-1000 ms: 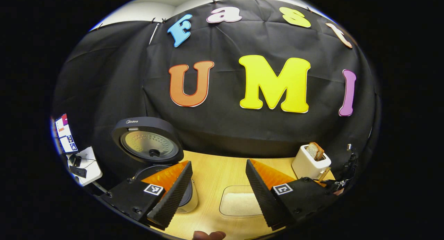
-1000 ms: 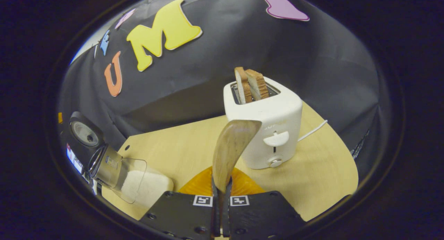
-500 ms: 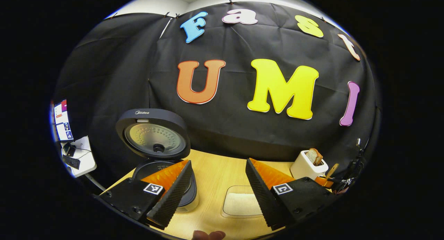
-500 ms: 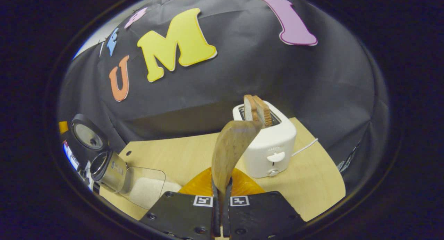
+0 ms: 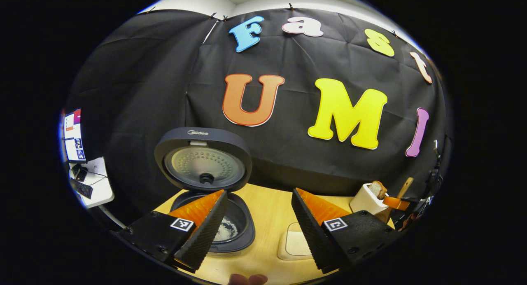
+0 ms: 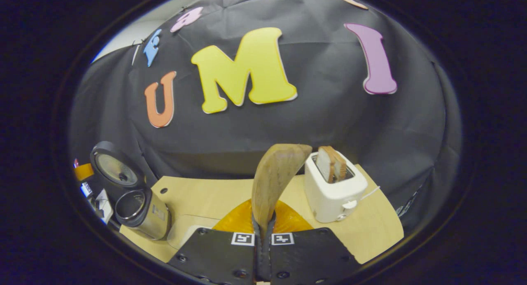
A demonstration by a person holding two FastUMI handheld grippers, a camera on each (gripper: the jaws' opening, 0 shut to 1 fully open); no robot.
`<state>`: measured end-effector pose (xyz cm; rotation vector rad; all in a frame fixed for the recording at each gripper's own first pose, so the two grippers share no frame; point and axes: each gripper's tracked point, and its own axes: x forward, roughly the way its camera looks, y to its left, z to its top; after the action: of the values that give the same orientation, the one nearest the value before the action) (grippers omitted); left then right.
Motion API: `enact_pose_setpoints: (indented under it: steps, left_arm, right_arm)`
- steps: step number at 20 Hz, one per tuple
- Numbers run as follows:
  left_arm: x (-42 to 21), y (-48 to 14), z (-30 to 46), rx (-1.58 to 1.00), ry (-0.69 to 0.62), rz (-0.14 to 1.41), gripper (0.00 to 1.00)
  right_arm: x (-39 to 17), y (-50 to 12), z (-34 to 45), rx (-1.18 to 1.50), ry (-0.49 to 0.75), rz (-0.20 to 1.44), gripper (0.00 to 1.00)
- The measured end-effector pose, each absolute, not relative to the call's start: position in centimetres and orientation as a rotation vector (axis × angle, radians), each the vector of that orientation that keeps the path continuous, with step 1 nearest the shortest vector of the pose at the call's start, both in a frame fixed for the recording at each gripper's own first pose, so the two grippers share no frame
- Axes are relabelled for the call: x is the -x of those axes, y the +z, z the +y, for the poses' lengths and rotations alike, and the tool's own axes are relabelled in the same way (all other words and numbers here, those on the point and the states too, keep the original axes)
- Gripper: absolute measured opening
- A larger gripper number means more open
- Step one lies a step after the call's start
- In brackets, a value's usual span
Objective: Close the left gripper, press the button to open the rice cooker; take a wooden spoon from the chopstick holder with the right hand, scoop a spoonful of rice and pour it into the rice cooker, then put the wooden spoon back into the chopstick holder.
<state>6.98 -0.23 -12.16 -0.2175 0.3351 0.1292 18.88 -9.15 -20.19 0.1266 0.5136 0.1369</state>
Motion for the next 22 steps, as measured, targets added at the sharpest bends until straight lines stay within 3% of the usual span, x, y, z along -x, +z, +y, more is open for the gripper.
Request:
enact_pose_setpoints:
  steps: [4,10,13,18,22]
  left_arm:
    - [-5.9,-12.2,3.6,0.22,0.154,0.325,0.99]
    - [-4.3,-14.0,8.0,0.218,0.188,0.359,0.99]
    - [-4.0,-15.2,9.4,0.214,0.189,0.385,0.99]
    - [-3.7,-17.1,10.7,0.219,0.184,0.424,0.98]
    - [-3.1,-18.3,10.9,0.231,0.166,0.471,0.99]
  right_arm:
    - [-19.5,-21.2,-2.6,-0.122,0.183,0.525,0.0]
    - [-19.4,-29.2,3.9,-0.142,0.172,0.627,0.0]
    - [-19.0,-33.1,4.3,-0.089,0.127,0.657,0.0]
    - [-19.7,-34.6,2.3,0.142,0.04,0.572,0.0]
    - [-19.2,-36.8,4.2,0.232,0.066,0.564,0.0]
